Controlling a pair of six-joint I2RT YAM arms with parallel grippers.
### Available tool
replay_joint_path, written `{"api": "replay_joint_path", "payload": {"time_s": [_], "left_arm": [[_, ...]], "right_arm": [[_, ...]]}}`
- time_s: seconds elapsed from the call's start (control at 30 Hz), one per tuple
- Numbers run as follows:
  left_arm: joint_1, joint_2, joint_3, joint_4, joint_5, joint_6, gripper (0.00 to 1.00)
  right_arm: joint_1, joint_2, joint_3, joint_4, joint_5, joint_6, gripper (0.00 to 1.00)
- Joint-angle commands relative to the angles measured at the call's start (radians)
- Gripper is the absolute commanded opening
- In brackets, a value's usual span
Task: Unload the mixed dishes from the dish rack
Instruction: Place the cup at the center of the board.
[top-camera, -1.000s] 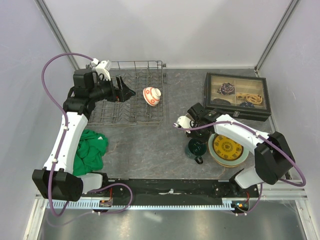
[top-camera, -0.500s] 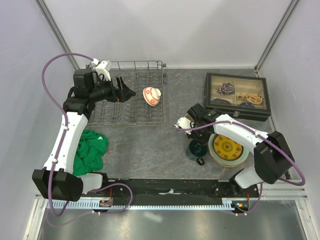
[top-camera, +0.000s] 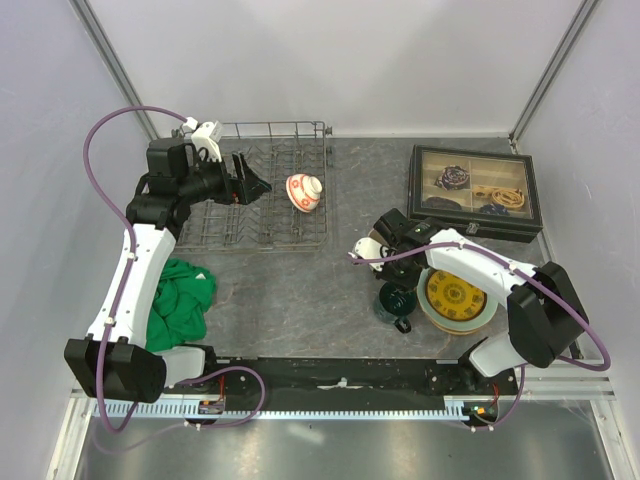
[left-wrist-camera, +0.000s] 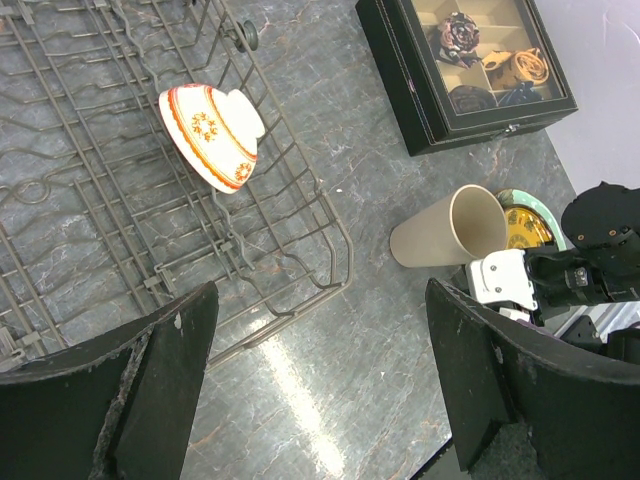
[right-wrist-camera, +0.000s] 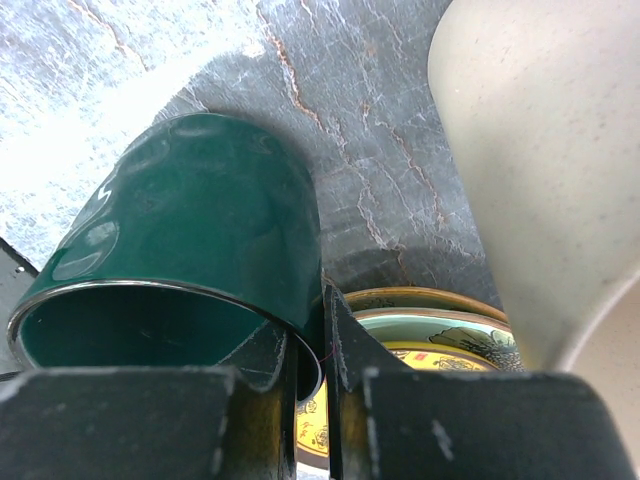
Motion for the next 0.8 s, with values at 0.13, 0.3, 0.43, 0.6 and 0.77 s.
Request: {"api": "replay_joint_path", "payload": {"time_s": [0.13,0.3,0.43,0.6,0.77], "left_arm": [[0.005,-0.006,0.031,0.014,0.021,0.043,0.91],[0.005,-0.007,0.029,0.015,0.022,0.041,0.91],[0.005,-0.009,0.029,0.014,0.024,0.043,0.91],[0.005,-0.003,0.032,0.015,0.026,0.046,0.91],[0.003,0.016,0.048,0.011,0.022,0.055,0.91]], "right_arm": [[0.009,0.0,0.04,0.02,-0.006,0.017,0.2],[0.009,-0.002,0.048,0.021,-0.004,0.023,0.31],[0.012,-0.006,0.051,0.023,-0.006,0.028,0.34],[0.012,-0.025,0.063,0.021,-0.006,0.039,0.38],[0.015,-0.052,0.089,0.013,0.0,0.048,0.45]]}}
